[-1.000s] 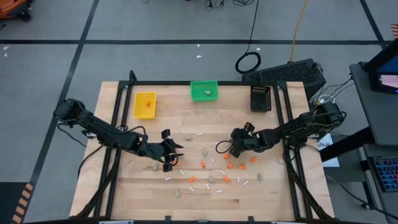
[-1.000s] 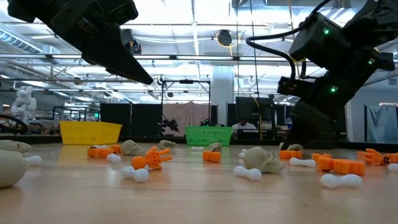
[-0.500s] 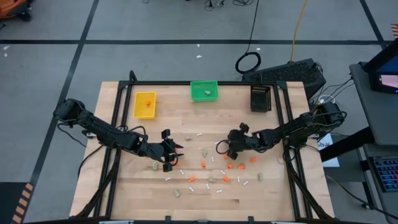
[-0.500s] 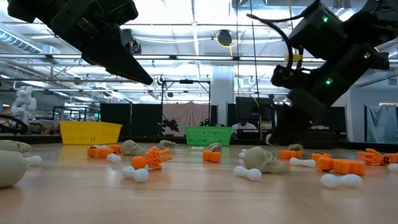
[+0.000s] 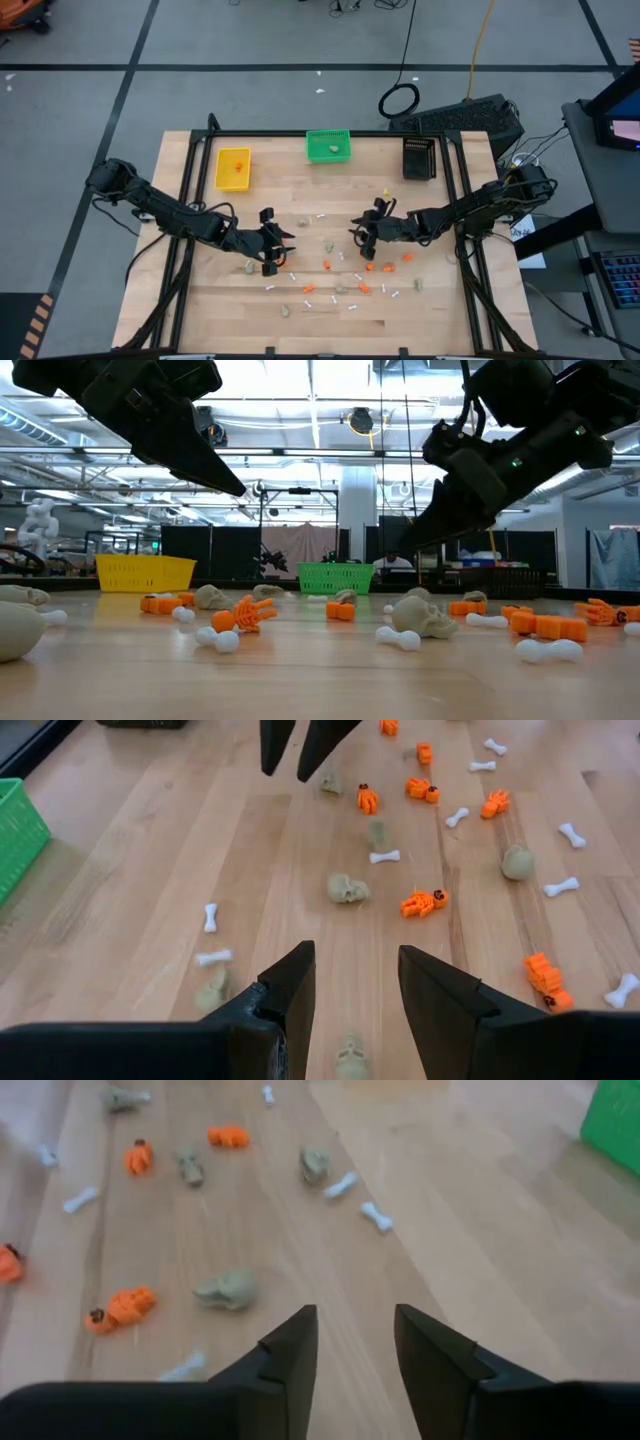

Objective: Sort Halloween decoration
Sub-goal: Put the gray skull toy into the green bin

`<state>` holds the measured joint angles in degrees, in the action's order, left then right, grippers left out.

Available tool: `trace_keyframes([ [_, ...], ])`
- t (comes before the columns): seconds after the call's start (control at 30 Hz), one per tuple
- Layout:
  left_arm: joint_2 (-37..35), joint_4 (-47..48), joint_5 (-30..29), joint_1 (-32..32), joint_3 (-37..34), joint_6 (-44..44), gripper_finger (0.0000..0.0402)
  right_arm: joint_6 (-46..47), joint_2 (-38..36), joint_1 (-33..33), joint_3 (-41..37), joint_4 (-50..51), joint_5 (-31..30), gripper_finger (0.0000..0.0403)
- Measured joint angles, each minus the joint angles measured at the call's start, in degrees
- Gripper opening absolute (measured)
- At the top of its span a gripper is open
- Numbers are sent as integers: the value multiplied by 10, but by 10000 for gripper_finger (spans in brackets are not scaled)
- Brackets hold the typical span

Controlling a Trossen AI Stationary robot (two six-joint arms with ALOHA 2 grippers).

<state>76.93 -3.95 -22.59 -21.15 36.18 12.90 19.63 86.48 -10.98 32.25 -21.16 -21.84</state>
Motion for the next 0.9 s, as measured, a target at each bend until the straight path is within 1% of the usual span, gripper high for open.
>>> trace_keyframes([
  [0.1, 0, 0, 0, 0, 0, 0, 143, 30, 0, 0, 0, 1, 30, 121],
  [0.17, 0, 0, 0, 0, 0, 0, 143, 51, 0, -5, 0, -9, 59, 131],
  [0.27, 0, 0, 0, 0, 0, 0, 143, 71, 0, -31, 0, -14, 94, 156],
  [0.4, 0, 0, 0, 0, 0, -1, 143, 89, 0, -77, 0, -14, 115, 197],
  [0.5, 0, -1, 0, 0, 0, -1, 143, 121, 0, -105, 0, -15, 113, 222],
  [0.63, 0, -1, -1, 0, 0, -1, 143, 142, 8, -135, 1, -18, 74, 240],
  [0.73, 0, -3, -1, 0, 0, -1, 143, 142, 28, -151, 16, -11, 54, 241],
  [0.9, 0, -3, -2, 0, 0, -1, 143, 124, 73, -162, 64, 33, 47, 227],
])
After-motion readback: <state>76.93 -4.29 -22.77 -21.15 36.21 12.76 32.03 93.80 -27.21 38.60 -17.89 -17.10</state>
